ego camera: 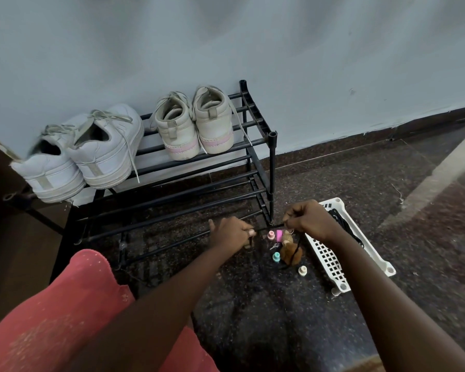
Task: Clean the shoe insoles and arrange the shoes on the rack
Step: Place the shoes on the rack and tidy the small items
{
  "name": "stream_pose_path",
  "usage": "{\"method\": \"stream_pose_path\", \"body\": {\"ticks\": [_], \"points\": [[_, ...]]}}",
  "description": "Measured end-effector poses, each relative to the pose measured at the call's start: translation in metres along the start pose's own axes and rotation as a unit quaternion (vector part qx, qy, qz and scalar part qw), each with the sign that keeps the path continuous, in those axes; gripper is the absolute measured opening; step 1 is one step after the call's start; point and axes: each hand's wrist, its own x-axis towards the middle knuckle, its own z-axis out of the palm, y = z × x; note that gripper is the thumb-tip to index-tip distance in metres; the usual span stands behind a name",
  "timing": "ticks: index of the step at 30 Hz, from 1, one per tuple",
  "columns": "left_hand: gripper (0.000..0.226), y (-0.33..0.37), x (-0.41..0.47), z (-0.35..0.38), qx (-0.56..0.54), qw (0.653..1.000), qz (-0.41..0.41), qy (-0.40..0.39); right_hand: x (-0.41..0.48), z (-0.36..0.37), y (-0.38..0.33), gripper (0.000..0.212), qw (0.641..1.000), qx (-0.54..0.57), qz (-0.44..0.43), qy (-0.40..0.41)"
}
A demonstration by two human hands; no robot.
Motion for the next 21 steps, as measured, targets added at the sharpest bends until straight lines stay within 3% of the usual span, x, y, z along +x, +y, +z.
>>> {"method": "stream_pose_path", "body": {"ticks": [5,10,21], "points": [[0.024,-0.036,0.002,-0.003,0.088,0.994,-0.066,-0.013,-0.001,-0.016,0.006,0.012,0.999,0.023,0.015,0.028],[0.027,-0.066,0.002,-0.004,0.134,0.981,-0.14,0.009,-0.004,-0.036,0.013,0.018,0.996,0.052,0.027,0.072],[0.021,-0.094,0.002,-0.005,0.116,0.953,-0.274,0.057,-0.006,-0.053,0.025,0.012,0.987,0.063,0.042,0.142]]}}
